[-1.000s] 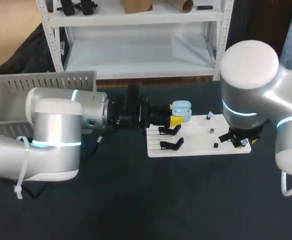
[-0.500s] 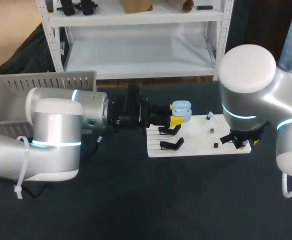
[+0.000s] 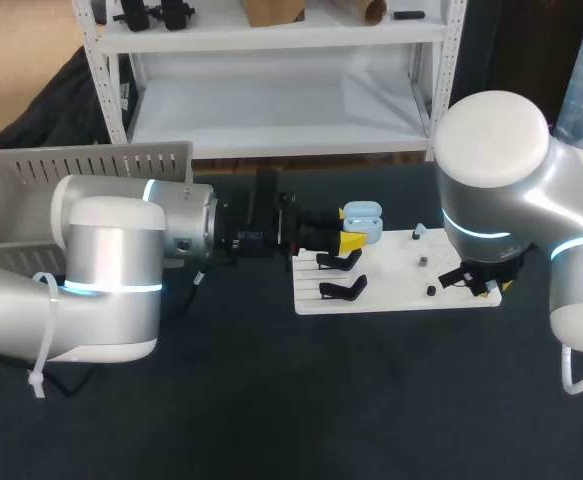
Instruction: Pick up each earbud case from the left stands, insert the matching earbuds, close the lid, and place the case in the box.
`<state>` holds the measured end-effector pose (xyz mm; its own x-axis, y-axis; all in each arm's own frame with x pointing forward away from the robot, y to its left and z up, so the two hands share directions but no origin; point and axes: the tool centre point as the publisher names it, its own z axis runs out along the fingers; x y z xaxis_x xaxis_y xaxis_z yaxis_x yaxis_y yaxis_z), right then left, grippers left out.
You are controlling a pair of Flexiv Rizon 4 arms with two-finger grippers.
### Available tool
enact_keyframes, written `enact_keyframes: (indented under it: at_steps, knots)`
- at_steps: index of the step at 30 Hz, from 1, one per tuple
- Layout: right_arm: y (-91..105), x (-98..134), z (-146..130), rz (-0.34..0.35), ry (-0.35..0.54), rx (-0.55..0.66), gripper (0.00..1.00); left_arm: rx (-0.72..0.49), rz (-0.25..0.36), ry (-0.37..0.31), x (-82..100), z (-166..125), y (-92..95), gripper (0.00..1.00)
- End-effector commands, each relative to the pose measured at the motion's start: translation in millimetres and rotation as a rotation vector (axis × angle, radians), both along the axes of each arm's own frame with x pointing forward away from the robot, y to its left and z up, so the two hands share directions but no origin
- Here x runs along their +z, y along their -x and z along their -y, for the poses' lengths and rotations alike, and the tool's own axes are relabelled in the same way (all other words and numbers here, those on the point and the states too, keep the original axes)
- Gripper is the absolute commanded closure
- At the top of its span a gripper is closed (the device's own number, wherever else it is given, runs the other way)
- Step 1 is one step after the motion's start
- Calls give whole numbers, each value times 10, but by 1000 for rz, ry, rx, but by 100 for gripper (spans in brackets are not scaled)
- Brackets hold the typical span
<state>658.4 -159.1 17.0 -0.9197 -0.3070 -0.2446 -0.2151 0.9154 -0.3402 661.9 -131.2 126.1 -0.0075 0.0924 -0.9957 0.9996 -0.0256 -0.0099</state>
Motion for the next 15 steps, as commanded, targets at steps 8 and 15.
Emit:
enact_keyframes:
  at_steps: [8, 15]
  knots:
    - [-4, -12, -7, 3, 6, -5, 98, 7, 1, 0, -1, 3, 18, 100]
    - [18, 66, -18, 11, 12, -5, 100, 7, 1, 0, -1, 3, 18, 100]
